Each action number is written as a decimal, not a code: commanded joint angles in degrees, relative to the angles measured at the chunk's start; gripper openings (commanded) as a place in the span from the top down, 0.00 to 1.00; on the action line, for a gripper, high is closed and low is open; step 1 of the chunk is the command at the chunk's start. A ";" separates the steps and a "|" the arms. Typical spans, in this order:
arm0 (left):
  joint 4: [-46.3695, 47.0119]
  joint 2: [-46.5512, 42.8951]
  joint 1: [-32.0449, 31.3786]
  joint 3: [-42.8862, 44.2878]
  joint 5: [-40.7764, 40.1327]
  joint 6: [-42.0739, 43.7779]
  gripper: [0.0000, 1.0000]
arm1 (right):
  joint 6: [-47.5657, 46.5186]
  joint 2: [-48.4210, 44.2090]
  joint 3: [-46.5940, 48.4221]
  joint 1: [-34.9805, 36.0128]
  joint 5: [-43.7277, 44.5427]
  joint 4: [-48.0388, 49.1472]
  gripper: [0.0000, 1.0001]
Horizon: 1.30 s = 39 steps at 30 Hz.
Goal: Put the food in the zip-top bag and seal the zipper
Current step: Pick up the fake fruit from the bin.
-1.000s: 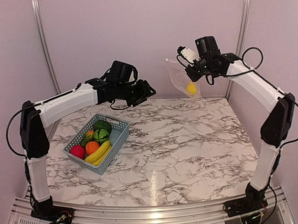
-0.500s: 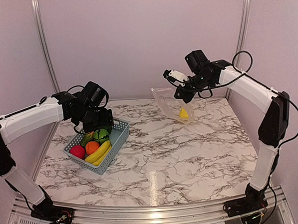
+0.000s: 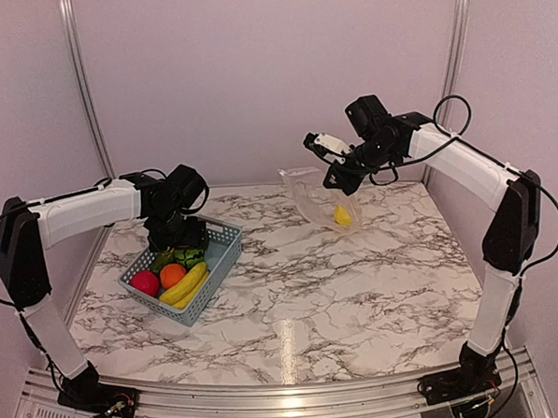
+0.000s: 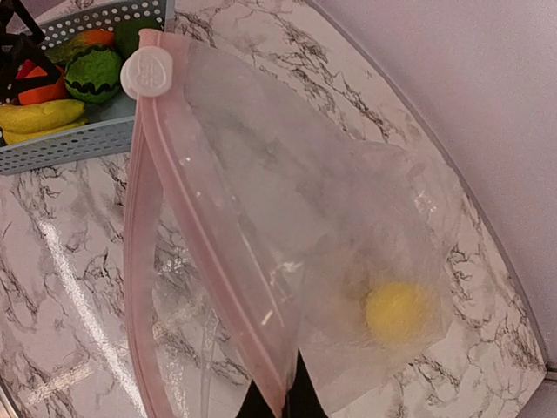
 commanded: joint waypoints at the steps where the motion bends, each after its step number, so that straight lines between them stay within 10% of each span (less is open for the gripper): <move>1: -3.16 3.60 1.41 3.18 -2.25 4.18 0.11 | 0.48 -1.15 0.74 0.57 -1.09 -1.12 1.00; 25: -0.07 18.62 5.87 11.27 4.68 7.58 0.17 | 0.31 -1.97 -0.75 0.56 0.18 -1.11 1.00; 39: -0.34 12.05 5.87 11.09 6.77 6.81 0.34 | 0.47 -1.89 -1.45 0.54 0.73 -0.54 1.00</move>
